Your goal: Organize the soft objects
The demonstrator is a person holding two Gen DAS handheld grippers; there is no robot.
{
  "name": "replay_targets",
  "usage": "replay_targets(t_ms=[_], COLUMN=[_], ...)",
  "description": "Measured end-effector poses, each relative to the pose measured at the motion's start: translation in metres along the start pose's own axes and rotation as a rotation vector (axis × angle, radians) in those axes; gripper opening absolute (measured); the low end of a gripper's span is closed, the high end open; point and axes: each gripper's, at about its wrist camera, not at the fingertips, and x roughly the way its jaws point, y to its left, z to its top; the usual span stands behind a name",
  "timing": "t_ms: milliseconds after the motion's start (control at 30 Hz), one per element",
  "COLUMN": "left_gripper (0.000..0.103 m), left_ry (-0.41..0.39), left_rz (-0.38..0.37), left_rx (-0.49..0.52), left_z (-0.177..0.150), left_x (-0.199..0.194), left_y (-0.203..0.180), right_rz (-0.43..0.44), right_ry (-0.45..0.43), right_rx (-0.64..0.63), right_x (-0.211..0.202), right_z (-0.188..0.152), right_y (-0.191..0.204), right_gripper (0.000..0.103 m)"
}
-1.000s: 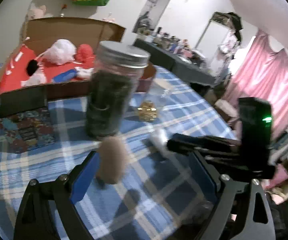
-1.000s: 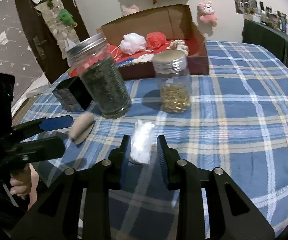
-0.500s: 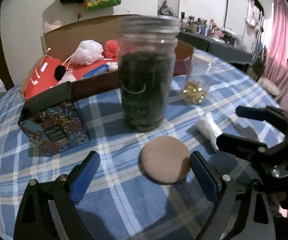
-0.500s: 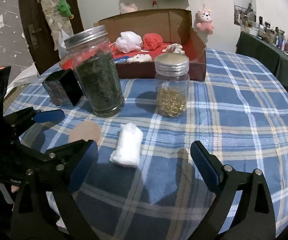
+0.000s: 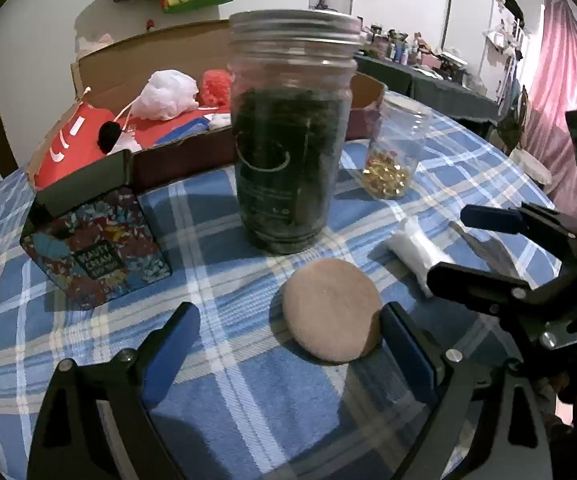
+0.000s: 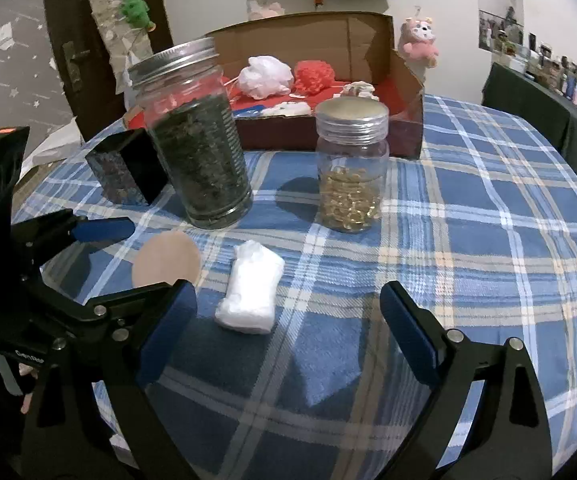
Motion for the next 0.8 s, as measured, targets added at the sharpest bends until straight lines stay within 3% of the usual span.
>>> replay_targets(t_ms=[167,433,600,700,767,800], left_gripper=[0.093,0.093,0.094,0.088,0.081,0.072], left_ry=[0.010,0.026,0.029,0.019,0.007,0.011], left_rz=[-0.007,0.025,0.056,0.050,0.027,0.006], left_rx=[0.027,0.078,0.047,0.061,0.076,0.080], left_z=[-0.001,0.000,0.001,0.001,0.003,0.005], left_x=[-0.002,0.004,0.002,0.001,0.001,0.003], left_y=[-0.002,-0.012,0.003,0.001,-0.002,-0.003], right_rz=[-0.029,-0.003,0.012,0.043,0.073,0.073], right_ry=[0.002,0.001,0.006,0.006,0.005,0.007], right_rx=[-0.037,0.018,0.012,-0.011,-0.043,-0.055], right_x=[0.000,-0.002,-0.001,0.002,0.004,0.006], right_z=[0.001,0.002,0.001,0.001,0.000,0.000], right_y=[-0.002,-0.018,-0.013,-0.005,0.002,0.004], right_gripper=[0.094,0.094,0.094,0.093,0.076,0.057])
